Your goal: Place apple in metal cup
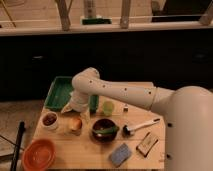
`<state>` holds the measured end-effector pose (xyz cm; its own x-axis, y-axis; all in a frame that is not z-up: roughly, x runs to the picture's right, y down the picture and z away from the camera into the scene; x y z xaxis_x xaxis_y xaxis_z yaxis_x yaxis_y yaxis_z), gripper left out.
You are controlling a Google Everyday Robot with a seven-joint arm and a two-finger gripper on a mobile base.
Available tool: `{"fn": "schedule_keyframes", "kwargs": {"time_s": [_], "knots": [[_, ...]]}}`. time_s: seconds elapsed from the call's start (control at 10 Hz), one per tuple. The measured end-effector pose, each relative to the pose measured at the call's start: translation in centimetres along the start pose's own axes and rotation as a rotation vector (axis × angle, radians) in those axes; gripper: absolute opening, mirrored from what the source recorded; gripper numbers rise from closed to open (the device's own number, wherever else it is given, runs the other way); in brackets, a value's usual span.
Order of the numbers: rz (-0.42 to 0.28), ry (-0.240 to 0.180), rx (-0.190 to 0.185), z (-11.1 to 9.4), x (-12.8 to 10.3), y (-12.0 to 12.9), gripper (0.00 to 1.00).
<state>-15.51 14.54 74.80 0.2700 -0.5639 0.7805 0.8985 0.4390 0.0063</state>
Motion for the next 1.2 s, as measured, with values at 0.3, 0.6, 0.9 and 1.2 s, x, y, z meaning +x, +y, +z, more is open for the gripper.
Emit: {"fn": "schedule_keyframes", "kwargs": {"time_s": [0.3,0.6,0.9,1.2], "knots": [[-0.007,0.000,0.009,-0.21,0.15,0.15,0.80],[-0.013,0.002,0.017,-0.44,0.30,0.29,0.80],[-0.015,0.001,0.017,-0.40,0.25,0.23,0.80],[-0.015,0.001,0.017,-0.40,0.26,0.23,0.80]]}}
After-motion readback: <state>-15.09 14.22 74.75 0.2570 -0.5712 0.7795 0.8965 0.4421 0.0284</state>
